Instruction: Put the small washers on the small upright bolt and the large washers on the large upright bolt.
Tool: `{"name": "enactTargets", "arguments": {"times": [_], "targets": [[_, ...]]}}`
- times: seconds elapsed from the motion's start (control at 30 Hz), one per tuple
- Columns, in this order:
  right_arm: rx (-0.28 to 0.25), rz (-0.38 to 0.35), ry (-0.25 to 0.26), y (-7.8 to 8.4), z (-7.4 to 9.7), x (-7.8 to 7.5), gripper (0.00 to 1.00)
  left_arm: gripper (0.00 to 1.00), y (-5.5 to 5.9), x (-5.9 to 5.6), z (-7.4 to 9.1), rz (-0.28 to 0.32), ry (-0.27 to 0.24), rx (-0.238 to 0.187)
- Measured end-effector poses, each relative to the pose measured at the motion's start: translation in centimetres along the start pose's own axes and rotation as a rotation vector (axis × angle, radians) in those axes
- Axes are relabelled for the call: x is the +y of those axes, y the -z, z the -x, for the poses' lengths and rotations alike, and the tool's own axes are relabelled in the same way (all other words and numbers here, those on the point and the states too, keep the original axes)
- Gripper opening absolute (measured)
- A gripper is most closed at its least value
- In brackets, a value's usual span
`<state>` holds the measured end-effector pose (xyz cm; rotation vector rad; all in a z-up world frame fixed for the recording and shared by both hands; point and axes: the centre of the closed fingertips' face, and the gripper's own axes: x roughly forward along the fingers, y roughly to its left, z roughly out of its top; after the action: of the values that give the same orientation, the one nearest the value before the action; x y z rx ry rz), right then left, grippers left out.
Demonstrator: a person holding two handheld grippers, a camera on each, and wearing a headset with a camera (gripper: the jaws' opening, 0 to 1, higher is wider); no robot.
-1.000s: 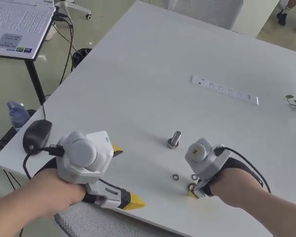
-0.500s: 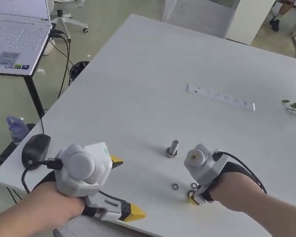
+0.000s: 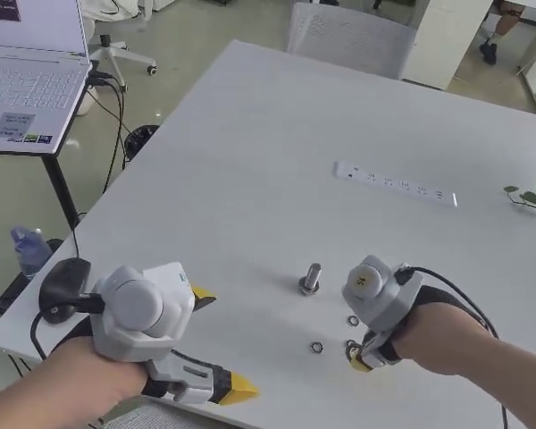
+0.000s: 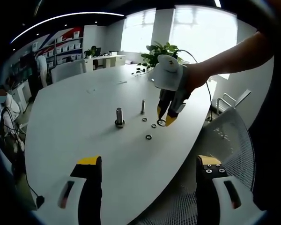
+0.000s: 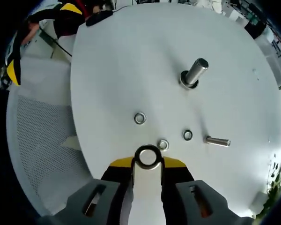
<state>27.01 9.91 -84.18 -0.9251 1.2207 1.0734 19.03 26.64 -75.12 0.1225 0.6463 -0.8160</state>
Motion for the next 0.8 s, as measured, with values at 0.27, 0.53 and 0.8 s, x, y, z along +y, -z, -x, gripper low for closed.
{"name": "enactTargets", "arguments": {"times": [0.27, 0.53, 0.8], "targets": [[0.014, 0.035, -0.004, 0.1, 1.0, -0.4, 0.21, 0.82, 0.3, -0.4, 0.0, -0.002, 0.001, 0.008], [0.017, 0.025, -0.012, -0.1, 1.9, -0.9, 0.21, 0.82, 0.3, -0.4, 0.2, -0.004, -0.004, 0.007], [-0.008, 0.011, 0.000, -1.5, 3.2, -2.2, 0.21, 0.82, 0.3, -0.4, 0.4, -0.002, -0.011, 0.007]]}}
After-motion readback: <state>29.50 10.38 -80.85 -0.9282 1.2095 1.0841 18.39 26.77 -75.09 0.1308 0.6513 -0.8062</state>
